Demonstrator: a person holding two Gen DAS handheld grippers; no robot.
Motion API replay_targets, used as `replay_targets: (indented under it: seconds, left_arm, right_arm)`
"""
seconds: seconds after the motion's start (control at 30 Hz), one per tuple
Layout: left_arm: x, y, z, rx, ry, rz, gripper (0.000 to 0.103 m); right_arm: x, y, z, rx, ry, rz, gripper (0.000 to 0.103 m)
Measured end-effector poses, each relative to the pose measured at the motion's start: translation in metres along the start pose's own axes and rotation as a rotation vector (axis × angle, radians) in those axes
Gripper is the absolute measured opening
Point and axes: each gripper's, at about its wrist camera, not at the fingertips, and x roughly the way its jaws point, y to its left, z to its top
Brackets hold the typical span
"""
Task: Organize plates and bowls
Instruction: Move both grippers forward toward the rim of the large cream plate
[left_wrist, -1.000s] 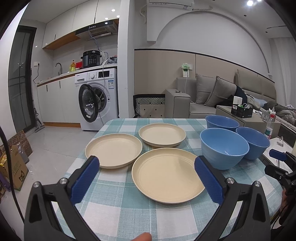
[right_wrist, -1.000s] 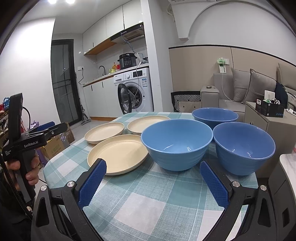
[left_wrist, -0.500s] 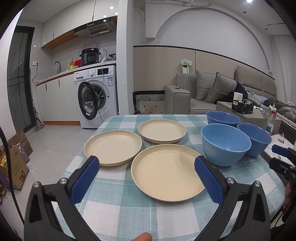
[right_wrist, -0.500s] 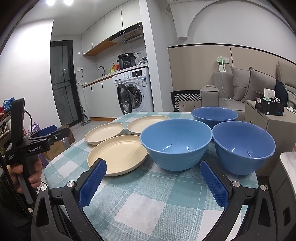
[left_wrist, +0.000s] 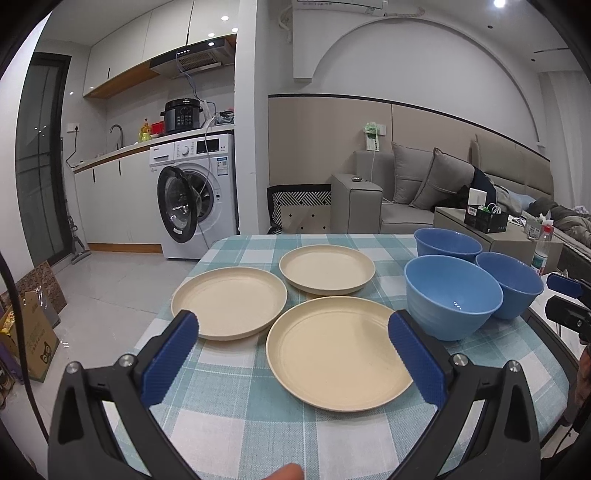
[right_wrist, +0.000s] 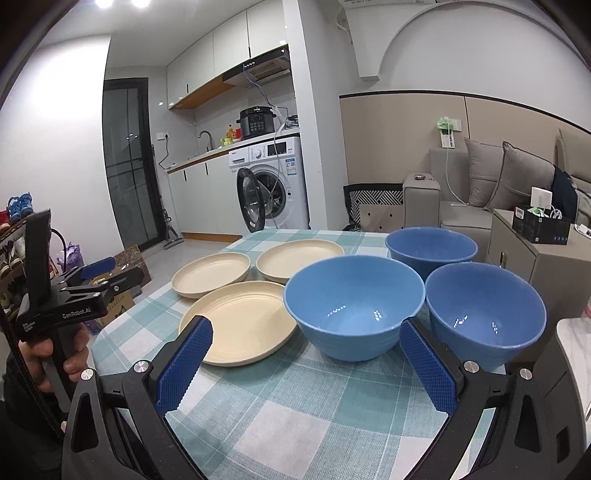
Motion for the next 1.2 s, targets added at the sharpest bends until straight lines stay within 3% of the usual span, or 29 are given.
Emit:
replay_targets:
  seconds: [0.33,0.7,1.03,1.2]
  left_arm:
    - [0.001,0.006,0.029,-0.005,-0.026,-0.022,0.103]
    - [0.021,0.016,0.058,-0.018,-0.027,0.006,0.103]
    - [0.04,0.016,0.073,-0.006,-0.016,0.002,0.103]
    - [0.047,0.014,0.081,0.009,-0.017,0.008,0.103]
  right_arm:
    - [-0.005,0.002,0.04,-0.017,-0.03,0.05,0.103]
    - [-0.004,-0.008,0.093,-0.007,-0.05,0.093,0.103]
    - [0.016,-0.011,0.12,-0.056,-0.023,0.102,0.103]
    - [0.019,-0.016,0.139,-0.051,-0.063,0.099,0.103]
